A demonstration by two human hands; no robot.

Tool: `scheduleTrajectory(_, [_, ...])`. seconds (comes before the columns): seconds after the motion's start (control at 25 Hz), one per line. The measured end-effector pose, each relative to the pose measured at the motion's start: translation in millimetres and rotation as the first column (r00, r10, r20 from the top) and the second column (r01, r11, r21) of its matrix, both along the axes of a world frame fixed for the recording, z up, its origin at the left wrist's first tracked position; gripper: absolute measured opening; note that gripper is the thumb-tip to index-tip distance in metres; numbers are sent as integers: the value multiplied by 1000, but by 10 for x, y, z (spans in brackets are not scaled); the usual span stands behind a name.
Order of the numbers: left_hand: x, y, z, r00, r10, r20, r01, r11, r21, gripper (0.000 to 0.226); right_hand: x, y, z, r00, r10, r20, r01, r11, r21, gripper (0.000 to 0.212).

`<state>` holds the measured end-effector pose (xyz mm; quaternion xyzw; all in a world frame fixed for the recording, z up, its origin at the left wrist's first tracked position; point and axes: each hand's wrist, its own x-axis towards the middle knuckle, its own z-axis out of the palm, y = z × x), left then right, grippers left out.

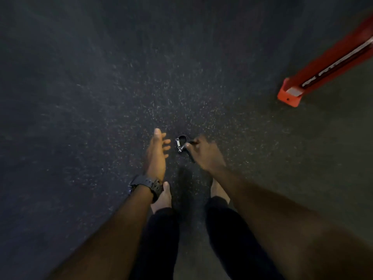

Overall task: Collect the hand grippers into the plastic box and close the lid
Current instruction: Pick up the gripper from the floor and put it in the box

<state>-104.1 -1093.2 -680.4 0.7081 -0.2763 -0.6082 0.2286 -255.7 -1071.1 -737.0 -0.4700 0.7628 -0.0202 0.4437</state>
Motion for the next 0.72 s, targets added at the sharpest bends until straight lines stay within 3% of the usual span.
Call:
scheduleTrajectory(0.08, [24,-134,-736,1000,4,22,-4,1000,-10,61,44,-90,-903,979,160,-124,-164,986,-26,54])
scheduleTrajectory(0.2, [90,-288,-1566,999,-26,36,28,997,-77,67,93,-101,-1911,890,345,-298,-351,936,35,80])
scheduleTrajectory(0.28, [106,-356,-1886,997,-55,49,60,994,-95,73,44,-95,-2263,849,377,-370,-380,923,68,90])
scheduleTrajectory(0.36, [71,-392,-1859,996,-66,60,72,993,-97,79,-48,-84,-2213,859,383,-339,-388,920,55,85])
scheduleTrajectory(0.44, [-47,-458,-1542,998,-41,41,45,992,-113,83,-204,-110,-1896,904,321,-282,-336,942,-2,77])
scheduleTrajectory(0.56, [-439,-723,-569,999,-32,10,33,985,-171,75,-590,-210,-917,997,22,-75,-32,989,-145,75])
scheduleTrajectory(0.64, [-741,-940,207,998,-45,-32,36,971,-236,73,-870,-376,-100,982,-167,84,185,940,-288,72])
scheduleTrajectory(0.72, [-1246,-1359,1428,985,-157,-78,118,921,-371,73,-1429,-739,1270,908,-346,234,413,829,-377,59])
